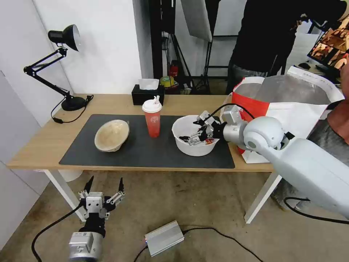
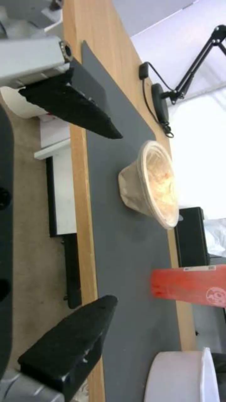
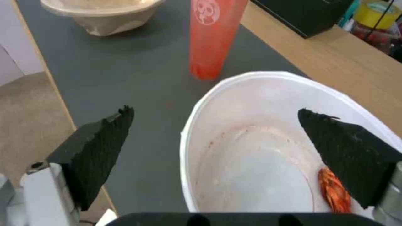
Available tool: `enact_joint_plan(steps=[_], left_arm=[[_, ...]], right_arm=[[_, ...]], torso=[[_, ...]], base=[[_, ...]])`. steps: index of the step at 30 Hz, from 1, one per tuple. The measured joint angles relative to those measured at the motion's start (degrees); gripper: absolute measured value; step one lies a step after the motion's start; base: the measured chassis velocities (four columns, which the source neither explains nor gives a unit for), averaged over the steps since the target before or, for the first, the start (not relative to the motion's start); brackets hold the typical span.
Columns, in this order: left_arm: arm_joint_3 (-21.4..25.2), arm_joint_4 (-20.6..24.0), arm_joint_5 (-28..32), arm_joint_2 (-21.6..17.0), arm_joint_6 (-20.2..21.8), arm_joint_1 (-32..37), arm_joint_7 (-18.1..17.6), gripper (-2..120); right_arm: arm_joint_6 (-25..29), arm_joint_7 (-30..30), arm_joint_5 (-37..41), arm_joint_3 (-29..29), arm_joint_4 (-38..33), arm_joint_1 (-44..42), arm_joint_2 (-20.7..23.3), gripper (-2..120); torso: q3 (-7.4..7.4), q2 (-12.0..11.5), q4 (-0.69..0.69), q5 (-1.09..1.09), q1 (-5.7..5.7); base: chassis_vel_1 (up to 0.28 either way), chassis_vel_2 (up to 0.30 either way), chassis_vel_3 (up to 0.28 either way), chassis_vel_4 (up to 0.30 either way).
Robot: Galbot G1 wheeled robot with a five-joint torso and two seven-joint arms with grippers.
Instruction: Pick up the trash from the table and place it into the takeout bag.
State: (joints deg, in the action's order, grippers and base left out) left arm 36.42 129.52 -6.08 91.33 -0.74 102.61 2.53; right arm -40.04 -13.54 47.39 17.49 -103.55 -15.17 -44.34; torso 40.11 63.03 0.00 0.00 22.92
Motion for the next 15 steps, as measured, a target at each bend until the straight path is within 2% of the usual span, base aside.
enact_joint_plan(steps=[15], left_arm=[[0.1,0.5,0.1,0.0,0.1,-0.2,0.0,100]], right_arm=[[-1.3,4.2,2.1,3.0,0.7,2.4,-2.4,100]], torso=[[0.0,0.0,0.0,0.0,0.0]], base=[[0.0,0.0,0.0,0.0]])
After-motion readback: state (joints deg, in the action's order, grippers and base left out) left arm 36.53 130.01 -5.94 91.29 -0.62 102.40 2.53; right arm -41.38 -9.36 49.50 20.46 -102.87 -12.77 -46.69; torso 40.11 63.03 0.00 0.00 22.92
